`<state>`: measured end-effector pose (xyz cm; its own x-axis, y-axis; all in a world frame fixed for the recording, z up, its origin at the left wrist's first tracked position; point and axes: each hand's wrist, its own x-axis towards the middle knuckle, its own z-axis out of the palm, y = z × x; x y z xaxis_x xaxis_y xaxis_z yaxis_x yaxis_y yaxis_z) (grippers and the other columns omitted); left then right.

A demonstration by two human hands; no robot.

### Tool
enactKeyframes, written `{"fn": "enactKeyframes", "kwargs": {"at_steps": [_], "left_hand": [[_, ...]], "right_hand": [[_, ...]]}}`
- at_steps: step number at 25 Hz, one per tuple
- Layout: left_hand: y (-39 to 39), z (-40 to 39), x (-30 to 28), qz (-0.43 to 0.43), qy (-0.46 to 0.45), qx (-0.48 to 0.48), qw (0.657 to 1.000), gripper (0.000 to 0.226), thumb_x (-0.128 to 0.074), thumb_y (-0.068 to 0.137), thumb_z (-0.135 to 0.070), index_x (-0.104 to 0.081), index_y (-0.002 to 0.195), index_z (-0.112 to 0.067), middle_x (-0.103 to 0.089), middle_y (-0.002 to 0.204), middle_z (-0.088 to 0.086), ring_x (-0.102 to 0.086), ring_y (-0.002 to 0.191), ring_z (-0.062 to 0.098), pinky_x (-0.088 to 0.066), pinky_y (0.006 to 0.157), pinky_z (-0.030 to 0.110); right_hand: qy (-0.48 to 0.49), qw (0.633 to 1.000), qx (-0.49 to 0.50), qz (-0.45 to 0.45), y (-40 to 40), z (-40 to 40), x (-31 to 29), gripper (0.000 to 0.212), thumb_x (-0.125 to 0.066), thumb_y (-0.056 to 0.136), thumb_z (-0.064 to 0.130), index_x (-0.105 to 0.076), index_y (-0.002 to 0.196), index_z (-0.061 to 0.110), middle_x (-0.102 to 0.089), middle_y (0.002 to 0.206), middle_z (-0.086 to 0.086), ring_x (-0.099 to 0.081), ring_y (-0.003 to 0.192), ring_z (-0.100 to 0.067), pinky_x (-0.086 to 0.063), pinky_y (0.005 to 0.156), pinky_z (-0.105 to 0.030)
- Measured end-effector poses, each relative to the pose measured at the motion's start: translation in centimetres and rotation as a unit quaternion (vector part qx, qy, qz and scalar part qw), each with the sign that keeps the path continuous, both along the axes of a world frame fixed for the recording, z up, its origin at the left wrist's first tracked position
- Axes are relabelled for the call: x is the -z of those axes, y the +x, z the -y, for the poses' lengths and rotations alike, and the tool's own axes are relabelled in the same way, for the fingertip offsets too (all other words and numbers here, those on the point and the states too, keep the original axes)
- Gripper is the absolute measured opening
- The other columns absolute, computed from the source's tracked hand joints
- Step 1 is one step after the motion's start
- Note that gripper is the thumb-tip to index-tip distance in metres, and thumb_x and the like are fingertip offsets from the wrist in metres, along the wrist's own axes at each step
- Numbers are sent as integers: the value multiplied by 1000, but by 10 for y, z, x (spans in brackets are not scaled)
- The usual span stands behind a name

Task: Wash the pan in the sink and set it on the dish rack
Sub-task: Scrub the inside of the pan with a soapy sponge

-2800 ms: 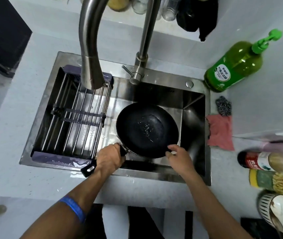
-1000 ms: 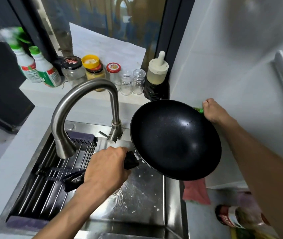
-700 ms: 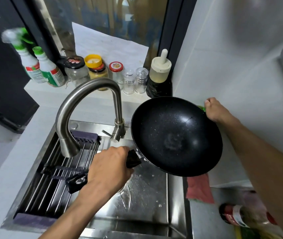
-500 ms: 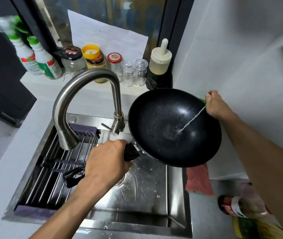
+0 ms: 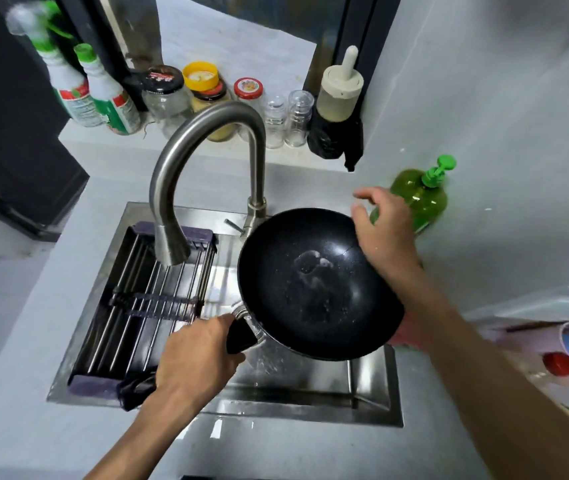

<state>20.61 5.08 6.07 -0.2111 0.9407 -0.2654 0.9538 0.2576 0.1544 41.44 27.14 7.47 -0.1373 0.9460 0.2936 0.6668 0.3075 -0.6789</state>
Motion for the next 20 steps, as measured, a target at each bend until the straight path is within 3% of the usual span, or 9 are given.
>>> {"fn": "enactKeyframes", "kwargs": {"at_steps": [2,4,6,8,10,12,15,17,20], "left_hand": [[-10,23,15,-2,-24,-7,1000,38,-72,74,-49,-58,104,-30,-73,93,-1,-69,88,21,-50,69,33],[-18,39,30,-8,-36,-11,999,35,-69,78,-46,-57,107,-29,-72,94,-1,-69,88,19,-49,69,32],[-24,50,45,-3,-51,-14,999,34,-67,81,-46,-57,108,-29,-72,94,0,-69,88,20,-50,70,33],[-31,54,59,2,-56,-16,998,35,-66,80,-48,-56,108,-28,-71,94,1,-68,90,21,-50,72,34],[-37,54,72,7,-64,-14,998,36,-67,80,-48,-57,108,-27,-71,95,2,-68,91,22,-50,73,34],[-41,54,83,8,-71,-10,997,37,-68,79,-47,-57,107,-25,-71,95,3,-68,91,24,-50,73,34],[-38,51,96,16,-75,-4,997,36,-68,79,-45,-57,106,-24,-71,96,2,-67,91,24,-49,74,34],[-34,45,107,24,-79,-7,997,34,-67,81,-43,-56,107,-23,-70,97,1,-67,91,23,-49,74,33],[-22,35,131,35,-87,-12,996,38,-66,81,-44,-56,111,-24,-70,98,2,-67,92,23,-51,76,34]], "right_hand": [[-140,980,-74,-116,-52,44,-6,15,-67,93,15,-73,106,14,-71,90,7,-65,83,-3,-52,79,-25],[-307,903,-172,-245,-111,70,-14,37,-71,91,14,-63,127,16,-70,119,1,-65,109,-9,-53,96,-31],[-388,840,-212,-314,-164,82,-22,65,-75,88,18,-45,145,18,-55,144,-4,-52,132,-17,-43,108,-32],[-412,819,-219,-333,-202,83,-32,57,-76,87,21,-52,138,16,-62,137,-9,-57,125,-16,-44,98,-26],[-375,843,-239,-303,-209,88,-39,22,-74,88,22,-64,106,13,-73,102,-11,-68,97,-16,-48,86,-27],[-350,864,-238,-274,-196,91,-39,12,-68,91,19,-59,83,18,-66,74,-3,-63,76,-13,-48,82,-31],[-334,872,-216,-284,-128,94,-26,11,-63,85,17,-59,75,19,-59,70,1,-58,75,-16,-47,86,-39],[-315,879,-152,-325,-83,84,-24,3,-62,81,17,-61,82,14,-60,73,1,-59,78,-16,-50,86,-34],[-257,903,-84,-333,-45,52,-23,11,-62,83,15,-63,90,6,-62,80,-6,-60,77,-13,-50,78,-24]]}}
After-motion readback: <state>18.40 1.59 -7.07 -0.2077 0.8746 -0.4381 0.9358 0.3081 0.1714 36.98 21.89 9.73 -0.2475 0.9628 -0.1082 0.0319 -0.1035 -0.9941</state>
